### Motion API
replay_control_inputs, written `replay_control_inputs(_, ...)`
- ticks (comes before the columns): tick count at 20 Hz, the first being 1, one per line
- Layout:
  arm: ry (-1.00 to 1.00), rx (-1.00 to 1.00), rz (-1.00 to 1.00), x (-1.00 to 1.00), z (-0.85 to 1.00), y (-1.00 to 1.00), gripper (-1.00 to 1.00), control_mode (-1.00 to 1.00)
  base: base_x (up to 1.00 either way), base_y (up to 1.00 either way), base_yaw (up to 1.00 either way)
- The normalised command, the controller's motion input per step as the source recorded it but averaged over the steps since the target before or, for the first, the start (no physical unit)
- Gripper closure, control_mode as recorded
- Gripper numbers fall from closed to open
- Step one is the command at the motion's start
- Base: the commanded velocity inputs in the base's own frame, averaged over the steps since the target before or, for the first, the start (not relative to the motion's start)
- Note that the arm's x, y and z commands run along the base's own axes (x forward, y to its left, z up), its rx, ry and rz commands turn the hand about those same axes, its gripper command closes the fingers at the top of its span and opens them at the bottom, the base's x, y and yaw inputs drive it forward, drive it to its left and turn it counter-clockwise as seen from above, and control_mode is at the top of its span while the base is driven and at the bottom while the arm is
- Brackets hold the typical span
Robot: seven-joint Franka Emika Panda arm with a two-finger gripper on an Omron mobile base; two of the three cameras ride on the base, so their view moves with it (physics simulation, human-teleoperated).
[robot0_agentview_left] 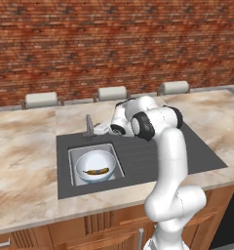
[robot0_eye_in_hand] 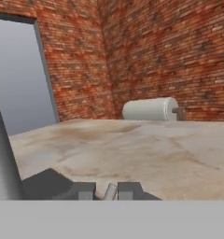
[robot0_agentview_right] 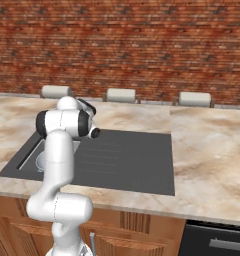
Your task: Pick the banana from the cabinet and place it in the bowl. Then pick the bowl and place it in the sink. Then turn on the sink facuet.
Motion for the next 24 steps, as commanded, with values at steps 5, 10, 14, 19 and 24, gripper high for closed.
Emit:
replay_control_inputs(5, 0.12, 0.16, -0.05, 0.00, 0.00, -0.97, 1.00, -1.00, 0.00, 0.00, 0.00)
replay_control_inputs(10, 0.12, 0.15, -0.01, 0.00, -0.05, -1.00, 1.00, -1.00, 0.00, 0.00, 0.00)
replay_control_inputs(14, 0.13, 0.16, 0.00, 0.00, -0.05, -1.00, 1.00, -1.00, 0.00, 0.00, 0.00)
replay_control_inputs(19, 0.14, 0.16, 0.00, 0.00, -0.10, -1.00, 1.00, -1.00, 0.00, 0.00, 0.00)
replay_control_inputs(24, 0.10, 0.07, 0.00, 0.00, -0.21, -0.84, 1.00, -1.00, 0.00, 0.00, 0.00)
